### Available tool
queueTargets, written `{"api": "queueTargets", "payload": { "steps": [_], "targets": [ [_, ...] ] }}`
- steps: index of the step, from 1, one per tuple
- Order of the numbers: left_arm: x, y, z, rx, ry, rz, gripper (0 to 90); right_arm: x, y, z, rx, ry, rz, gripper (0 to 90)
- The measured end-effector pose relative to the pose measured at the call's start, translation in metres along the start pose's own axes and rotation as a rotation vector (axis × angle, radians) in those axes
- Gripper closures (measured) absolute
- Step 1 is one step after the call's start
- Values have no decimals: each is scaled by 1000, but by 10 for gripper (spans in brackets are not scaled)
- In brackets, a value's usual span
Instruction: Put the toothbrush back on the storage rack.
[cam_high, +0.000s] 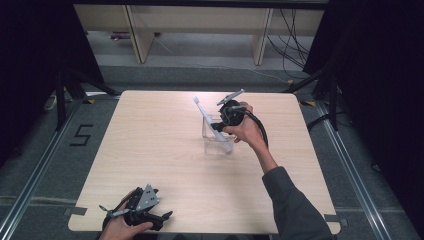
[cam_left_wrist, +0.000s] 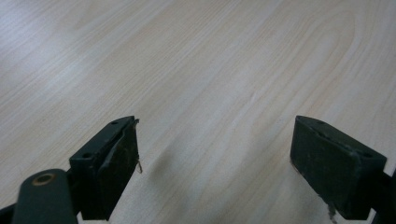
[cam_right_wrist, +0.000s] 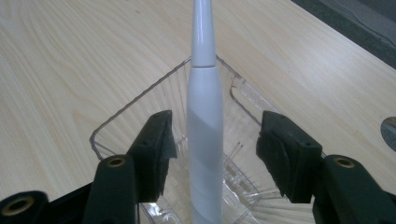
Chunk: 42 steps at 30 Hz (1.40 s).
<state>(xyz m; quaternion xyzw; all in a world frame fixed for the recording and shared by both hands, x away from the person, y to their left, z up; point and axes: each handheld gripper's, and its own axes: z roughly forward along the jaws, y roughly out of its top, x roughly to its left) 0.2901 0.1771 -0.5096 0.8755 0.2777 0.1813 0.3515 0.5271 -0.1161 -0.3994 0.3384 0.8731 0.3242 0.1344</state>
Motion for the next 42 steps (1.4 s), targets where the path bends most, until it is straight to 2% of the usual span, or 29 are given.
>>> {"api": "queueTargets", "payload": {
  "steps": [4, 5, 7, 8, 9, 10, 12, 13, 14, 15, 16, 17, 19, 20, 21, 22, 24, 31, 32, 33, 35, 36, 38, 39, 42],
  "targets": [
    [0, 0, 0, 1, 0, 1, 150, 0, -1, -2, -3, -5, 18, 430],
    [0, 0, 0, 0, 0, 1, 150, 1, -3, -1, -22, -2, 37, 407],
    [0, 0, 0, 1, -1, 2, 151, 0, -3, -2, -23, 12, 34, 401],
    [0, 0, 0, 2, -2, 3, 150, 0, -4, -2, -30, -3, 26, 394],
    [0, 0, 0, 2, -2, 2, 151, 0, -5, -3, -29, -3, 40, 391],
    [0, 0, 0, 1, -3, 1, 150, -2, -5, -5, -30, -2, 15, 387],
    [0, 0, 0, 1, -1, 1, 150, -2, -7, -6, -32, -4, 44, 391],
    [-1, 0, 1, -11, -8, -16, 151, -2, -7, -11, -33, -5, 48, 390],
    [0, 0, 0, 5, -4, 0, 151, -2, -7, -11, -33, -5, 48, 390],
    [1, 0, 0, 5, 2, 2, 151, -3, -7, -12, -59, -3, 23, 387],
    [1, 0, 0, 5, 2, 2, 150, -3, -7, -12, -59, -3, 23, 387],
    [0, 0, 0, 4, 0, 1, 150, 0, -8, -15, -48, 1, 51, 383],
    [-1, 0, 1, -11, -9, -18, 151, -2, -8, -19, -74, 3, 9, 374],
    [0, 0, 0, 2, -3, 1, 150, -1, -8, -19, -90, -4, 13, 372],
    [0, 0, 0, 1, -1, 1, 150, -2, -9, -20, -94, -1, 6, 371],
    [0, 0, 0, 1, -2, 0, 151, -2, -9, -22, -79, 10, 7, 366],
    [0, 0, 0, -2, -4, -5, 150, -2, -10, -23, -82, -1, 12, 362],
    [1, 0, 0, 6, 1, 1, 151, -3, -12, -31, -99, 1, 12, 338],
    [1, 0, 0, 6, 1, 0, 151, -2, -13, -31, -116, -6, 13, 331],
    [0, -1, 1, 6, 1, -12, 151, -2, -13, -32, -116, -2, 22, 328],
    [1, 0, 0, 8, 1, 5, 151, -1, -15, -35, -112, -5, 16, 323],
    [1, 0, 0, 7, 1, 3, 150, 0, -16, -37, -111, -1, 33, 319],
    [1, 0, 0, 6, 2, 0, 151, 0, -19, -40, -111, -8, 14, 317],
    [0, 0, 1, 6, 4, 1, 151, 2, -21, -42, -113, -10, 39, 316],
    [1, -1, 0, 9, 4, 3, 150, 0, -23, -45, -124, -6, 22, 313]
  ]
}}
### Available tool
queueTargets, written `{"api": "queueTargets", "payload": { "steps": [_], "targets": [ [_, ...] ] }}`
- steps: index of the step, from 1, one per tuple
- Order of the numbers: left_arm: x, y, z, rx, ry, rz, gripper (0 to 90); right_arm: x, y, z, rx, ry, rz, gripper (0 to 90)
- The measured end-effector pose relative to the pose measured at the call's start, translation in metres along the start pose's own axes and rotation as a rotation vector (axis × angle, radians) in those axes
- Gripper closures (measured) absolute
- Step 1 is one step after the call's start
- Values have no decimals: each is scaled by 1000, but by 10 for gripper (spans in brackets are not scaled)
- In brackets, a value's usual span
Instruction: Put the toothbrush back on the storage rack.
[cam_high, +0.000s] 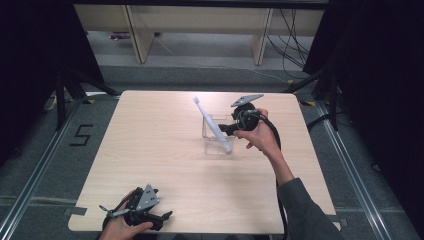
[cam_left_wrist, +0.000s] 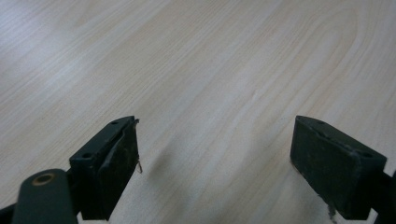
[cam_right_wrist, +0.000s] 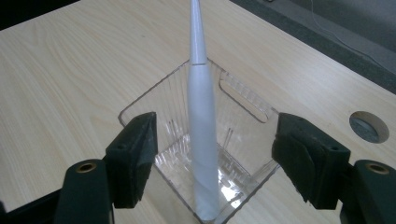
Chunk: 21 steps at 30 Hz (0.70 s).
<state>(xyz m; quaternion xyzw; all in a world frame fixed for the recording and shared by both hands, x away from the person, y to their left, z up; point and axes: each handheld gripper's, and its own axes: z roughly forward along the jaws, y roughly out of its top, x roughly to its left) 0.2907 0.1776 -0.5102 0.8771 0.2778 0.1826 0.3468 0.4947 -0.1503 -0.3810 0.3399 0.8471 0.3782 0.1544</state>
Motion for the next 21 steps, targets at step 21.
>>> {"api": "queueTargets", "payload": {
  "steps": [21],
  "targets": [
    [0, -1, 0, -3, -3, -5, 150, 9, -24, -23, -52, 22, -24, 283]
  ]
}}
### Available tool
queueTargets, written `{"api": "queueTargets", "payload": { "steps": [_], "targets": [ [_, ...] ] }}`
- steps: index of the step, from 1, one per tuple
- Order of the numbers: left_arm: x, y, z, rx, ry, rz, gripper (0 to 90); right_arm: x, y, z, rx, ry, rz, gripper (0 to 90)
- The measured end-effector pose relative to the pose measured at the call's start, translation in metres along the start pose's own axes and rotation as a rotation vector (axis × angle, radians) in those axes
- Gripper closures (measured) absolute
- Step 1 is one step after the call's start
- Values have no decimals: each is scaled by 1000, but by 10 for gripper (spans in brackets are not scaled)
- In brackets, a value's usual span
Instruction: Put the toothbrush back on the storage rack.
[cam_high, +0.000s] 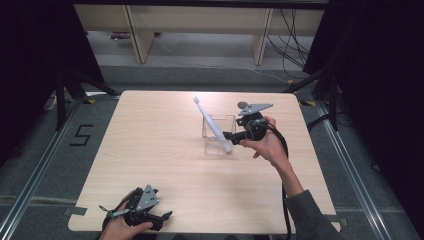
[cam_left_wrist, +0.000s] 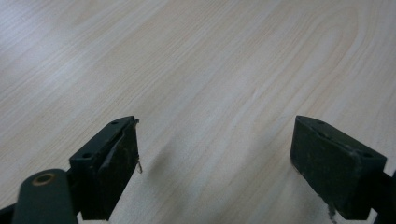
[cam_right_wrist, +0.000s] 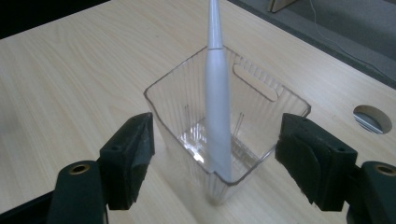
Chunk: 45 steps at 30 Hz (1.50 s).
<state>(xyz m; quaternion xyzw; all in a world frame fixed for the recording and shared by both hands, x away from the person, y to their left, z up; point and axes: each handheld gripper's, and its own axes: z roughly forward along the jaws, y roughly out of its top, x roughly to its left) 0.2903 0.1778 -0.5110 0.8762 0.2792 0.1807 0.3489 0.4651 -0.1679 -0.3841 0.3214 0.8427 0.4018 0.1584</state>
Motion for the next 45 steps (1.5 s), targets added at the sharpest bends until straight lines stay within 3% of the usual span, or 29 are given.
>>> {"api": "queueTargets", "payload": {
  "steps": [4, 5, 6, 8, 9, 11, 12, 23, 28, 35, 36, 37, 40, 41, 42, 45],
  "targets": [
    [0, 1, -1, 8, 1, 15, 151, 2, -12, -5, 11, 11, 22, 281],
    [0, 1, 0, 3, -1, 6, 150, -1, -15, -5, 1, 10, -1, 279],
    [-1, 0, 0, -5, 2, 0, 151, -1, -20, -7, 0, 7, 22, 277],
    [0, 0, -1, -2, -3, -2, 151, -4, -22, -8, -3, 6, 7, 277],
    [-1, 0, -1, -4, -1, -15, 151, -3, -24, -10, 2, 0, 27, 275],
    [0, 1, -1, -6, -1, 1, 150, -5, -28, -11, -2, 2, 11, 270],
    [-1, 1, -1, -6, -3, 0, 151, -4, -32, -13, -2, 2, 31, 269],
    [0, 1, -1, 1, -3, 8, 151, -4, -46, -19, 3, -7, 35, 252],
    [0, 1, -2, -1, 2, 8, 151, -3, -51, -23, 13, -3, 71, 243],
    [0, 0, -3, 7, 0, 3, 151, -4, -58, -28, -16, -5, 47, 234],
    [-1, 0, -2, -8, 7, -5, 150, -1, -62, -30, -7, -4, 73, 233],
    [0, 0, -2, -8, 9, -2, 151, -3, -63, -29, -22, -9, 49, 231],
    [-1, 0, -2, -5, 4, -5, 150, 0, -67, -30, -12, -17, 69, 222],
    [0, 0, -2, 4, 6, 11, 151, -1, -68, -30, -8, -11, 51, 222],
    [0, 0, -2, 3, 3, 3, 151, 1, -70, -29, -6, -9, 76, 221],
    [0, -1, -3, 8, -3, 7, 151, 1, -73, -28, -4, -13, 60, 218]
  ]
}}
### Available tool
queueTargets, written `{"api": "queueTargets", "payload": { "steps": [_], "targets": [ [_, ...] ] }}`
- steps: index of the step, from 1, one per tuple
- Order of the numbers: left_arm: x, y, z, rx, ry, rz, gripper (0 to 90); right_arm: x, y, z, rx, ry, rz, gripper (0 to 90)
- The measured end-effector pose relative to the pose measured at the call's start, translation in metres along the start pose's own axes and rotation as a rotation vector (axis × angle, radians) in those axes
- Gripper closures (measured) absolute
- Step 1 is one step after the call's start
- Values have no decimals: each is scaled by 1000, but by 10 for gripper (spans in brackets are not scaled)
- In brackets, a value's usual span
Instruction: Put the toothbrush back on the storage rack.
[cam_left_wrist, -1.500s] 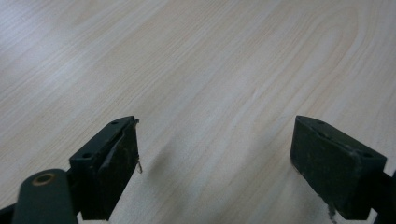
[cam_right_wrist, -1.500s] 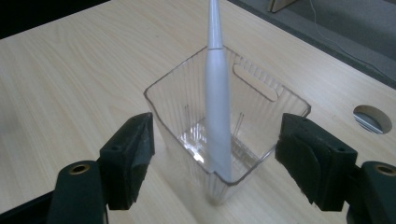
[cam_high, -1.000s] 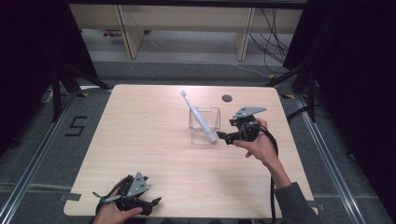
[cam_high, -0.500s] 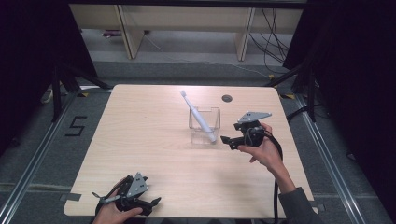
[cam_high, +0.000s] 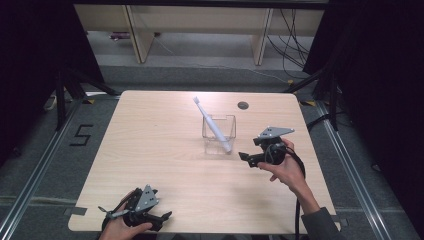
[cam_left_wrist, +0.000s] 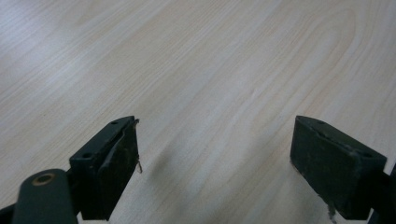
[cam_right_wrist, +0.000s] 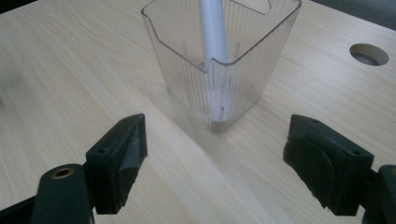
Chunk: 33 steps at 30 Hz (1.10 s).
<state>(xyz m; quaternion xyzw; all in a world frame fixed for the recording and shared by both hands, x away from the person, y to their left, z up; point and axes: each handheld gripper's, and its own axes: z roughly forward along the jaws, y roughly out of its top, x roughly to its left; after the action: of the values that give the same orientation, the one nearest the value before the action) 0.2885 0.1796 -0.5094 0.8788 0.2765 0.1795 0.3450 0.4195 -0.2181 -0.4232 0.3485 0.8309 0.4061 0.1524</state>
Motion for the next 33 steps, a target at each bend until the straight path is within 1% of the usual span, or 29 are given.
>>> {"api": "queueTargets", "payload": {
  "steps": [1, 2, 3, 4, 5, 6, 7, 8, 9, 10, 11, 13, 14, 15, 16, 17, 18, 19, 20, 21, 22, 23, 25, 26, 27, 30, 31, 32, 33],
  "targets": [
    [-1, 0, 1, -15, 6, -13, 151, 1, -2, 0, 5, 3, 13, 217],
    [-1, 0, 1, -10, 8, -6, 150, 2, -4, 0, 9, 4, 26, 215],
    [-1, 0, 1, -12, 7, -7, 150, 3, -5, 1, 1, -2, 21, 213],
    [-1, 0, 1, -13, 4, -4, 150, 4, -7, 1, -3, 4, 24, 211],
    [-1, 0, 1, -13, 6, -5, 151, 7, -10, 0, 1, 11, 44, 209],
    [-1, 0, 1, -13, 6, -6, 151, 7, -12, 1, -7, 8, 30, 208],
    [-1, 0, 1, -13, 8, -11, 151, 7, -12, 1, -7, 8, 30, 208],
    [-1, 0, 1, -10, 8, -8, 151, 7, -15, 0, -18, 14, 11, 207],
    [-1, 0, 1, -10, 7, -9, 151, 7, -15, 0, -18, 14, 11, 207],
    [-1, 0, 1, -11, 6, -10, 151, 10, -16, -1, -9, 22, 34, 207],
    [-1, 0, 1, -12, 4, -9, 150, 11, -20, -1, -20, 20, 29, 207],
    [-1, 0, 1, -11, 8, -9, 150, 12, -21, -1, -13, 23, 35, 207],
    [-1, 0, 1, -11, 7, -7, 150, 12, -23, -1, -13, 21, 29, 206],
    [-2, 0, 1, -11, 5, -7, 151, 11, -25, -1, -17, 26, 8, 207],
    [-2, 0, 1, -12, 7, -7, 151, 13, -27, -1, -16, 28, 30, 207],
    [-1, 0, 1, -13, 10, -10, 151, 13, -28, 0, -16, 41, 33, 206],
    [-1, 0, 1, -12, 11, -8, 151, 15, -32, 0, -6, 30, 36, 206],
    [-1, 0, 1, -10, 9, -8, 151, 15, -32, 0, -6, 30, 36, 206],
    [-1, 0, 1, -10, 7, -9, 151, 14, -32, 0, 1, 38, 26, 207],
    [-1, 0, 1, -11, 8, -8, 151, 15, -34, 0, -9, 30, 24, 207],
    [-1, 0, 1, -10, 4, -6, 150, 16, -35, 1, -2, 41, 38, 207],
    [-1, 0, 0, -13, 8, -8, 151, 15, -38, 1, -8, 35, 27, 207],
    [-1, 0, 0, -13, 10, -8, 150, 16, -39, 0, -2, 42, 26, 206],
    [-1, 0, 0, -11, 9, -3, 151, 15, -40, 0, -11, 29, 17, 206],
    [-1, 0, 0, -10, 7, -4, 151, 18, -43, -1, 0, 48, 51, 203],
    [-1, 0, 1, -12, 9, -6, 150, 18, -46, -2, -1, 36, 52, 197],
    [-1, 0, 1, -11, 6, -7, 151, 16, -49, -2, -10, 41, 32, 197],
    [-1, 0, 0, -11, 7, -5, 151, 16, -51, -2, -4, 41, 39, 197],
    [-1, 0, 0, -11, 7, -5, 151, 18, -53, -3, 1, 37, 64, 197]
  ]
}}
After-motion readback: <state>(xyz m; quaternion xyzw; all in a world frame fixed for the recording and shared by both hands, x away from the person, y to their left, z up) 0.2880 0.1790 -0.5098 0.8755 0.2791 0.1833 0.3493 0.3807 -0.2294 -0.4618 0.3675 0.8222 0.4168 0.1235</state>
